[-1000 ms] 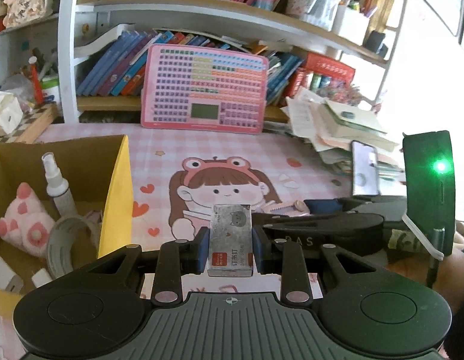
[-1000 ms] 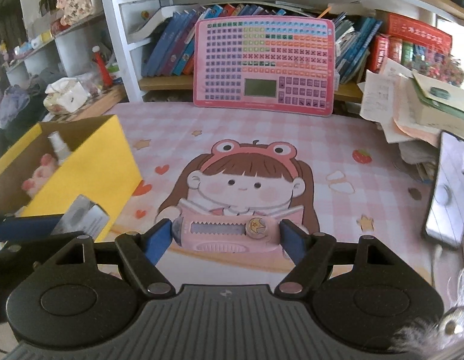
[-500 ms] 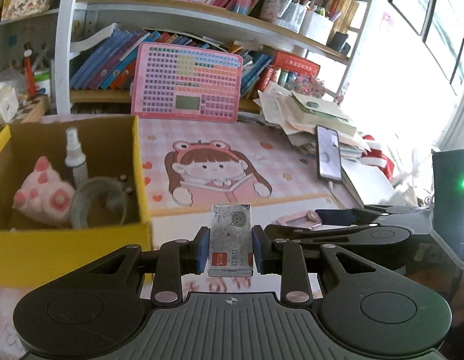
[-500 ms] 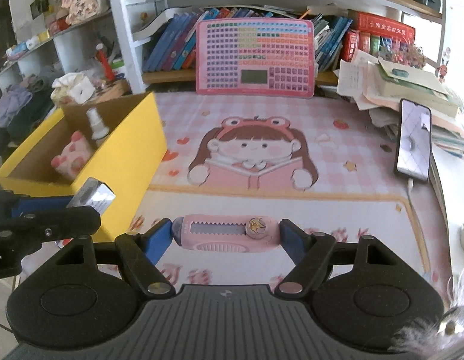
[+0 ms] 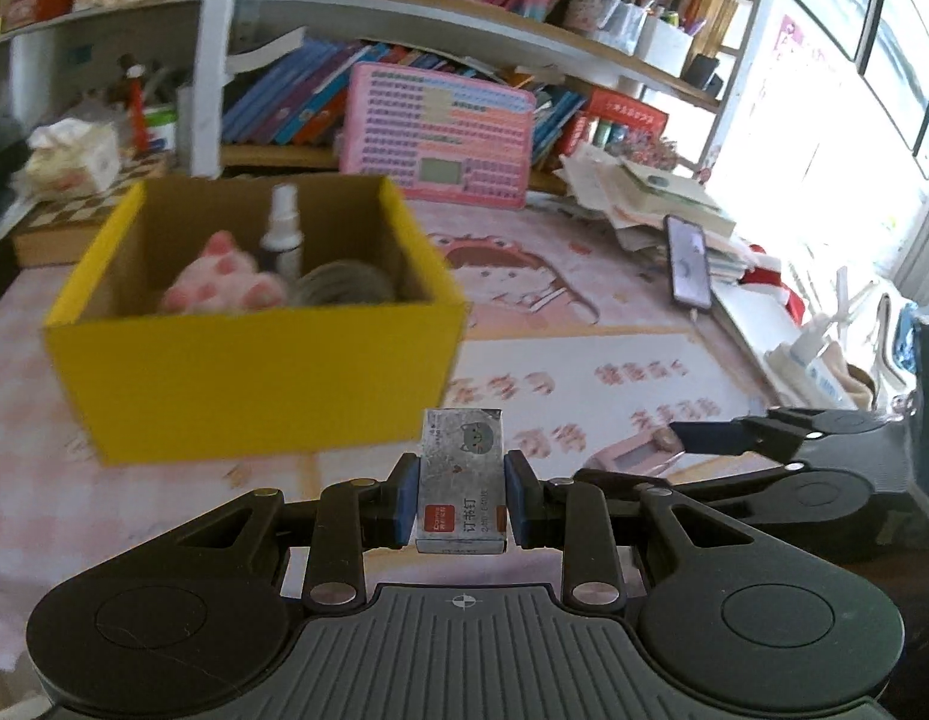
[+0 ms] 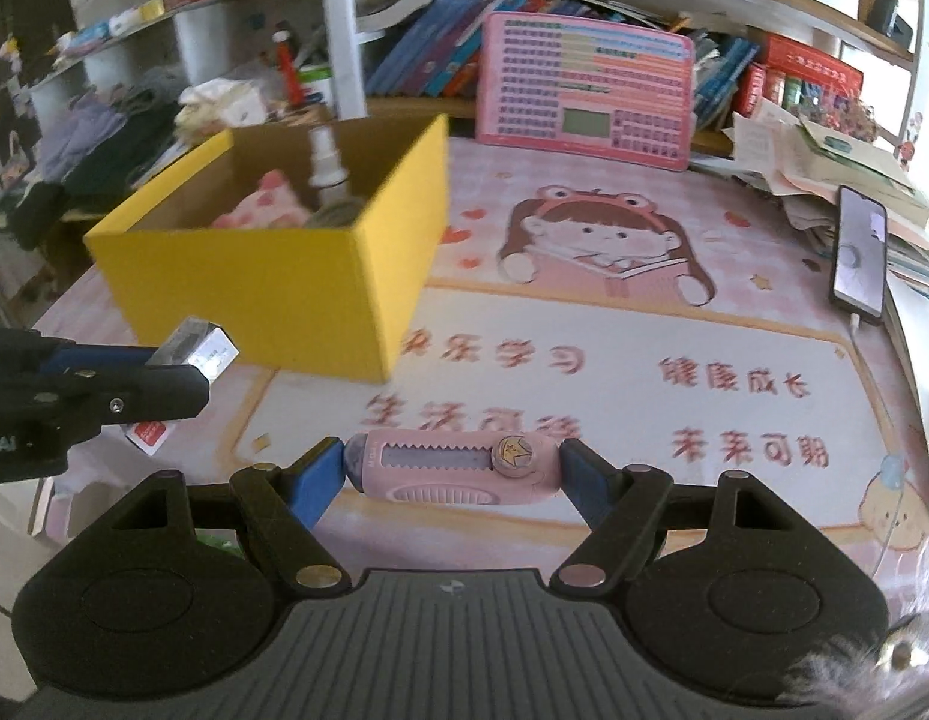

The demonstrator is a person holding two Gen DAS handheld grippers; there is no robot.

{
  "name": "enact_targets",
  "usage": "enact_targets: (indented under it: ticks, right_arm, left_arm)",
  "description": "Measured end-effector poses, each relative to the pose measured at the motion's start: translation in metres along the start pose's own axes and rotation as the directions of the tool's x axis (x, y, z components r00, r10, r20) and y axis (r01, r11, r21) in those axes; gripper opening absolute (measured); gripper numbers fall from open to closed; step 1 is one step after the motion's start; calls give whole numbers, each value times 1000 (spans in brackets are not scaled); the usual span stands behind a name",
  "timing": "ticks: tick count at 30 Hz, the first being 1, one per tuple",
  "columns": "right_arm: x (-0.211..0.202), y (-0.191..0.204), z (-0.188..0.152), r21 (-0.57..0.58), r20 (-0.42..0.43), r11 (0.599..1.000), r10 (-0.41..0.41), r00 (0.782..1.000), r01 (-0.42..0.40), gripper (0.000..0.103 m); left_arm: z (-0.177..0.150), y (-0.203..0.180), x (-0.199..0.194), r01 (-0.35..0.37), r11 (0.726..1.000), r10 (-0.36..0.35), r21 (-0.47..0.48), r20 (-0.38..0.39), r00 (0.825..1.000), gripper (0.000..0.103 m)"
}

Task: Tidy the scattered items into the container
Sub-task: 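Lift the pink cutter and white card and carry both toward the yellow box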

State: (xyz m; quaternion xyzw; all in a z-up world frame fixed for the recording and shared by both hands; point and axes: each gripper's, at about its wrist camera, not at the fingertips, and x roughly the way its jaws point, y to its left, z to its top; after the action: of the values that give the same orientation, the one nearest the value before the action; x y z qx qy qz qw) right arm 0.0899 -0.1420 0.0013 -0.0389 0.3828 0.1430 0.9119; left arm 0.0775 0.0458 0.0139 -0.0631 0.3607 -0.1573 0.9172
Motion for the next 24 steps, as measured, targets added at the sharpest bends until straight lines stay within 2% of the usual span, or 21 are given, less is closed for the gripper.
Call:
enact_targets:
  ticks: [5, 12, 24]
  right_arm:
    - [-4, 32, -13, -22, -22, 999, 26, 999, -26, 76]
    - [-5, 71, -18, -88, -41, 994, 68, 997, -71, 76]
    - [0, 108, -11, -147, -42, 983, 107, 993, -112, 76]
  left_arm:
    - [-19, 22, -18, -30, 999, 30, -23, -27, 999, 28]
    - [-34, 43, -36, -55, 996, 54, -63, -17, 998, 28]
    - [-42, 71, -52, -85, 992, 85, -97, -2, 996, 28]
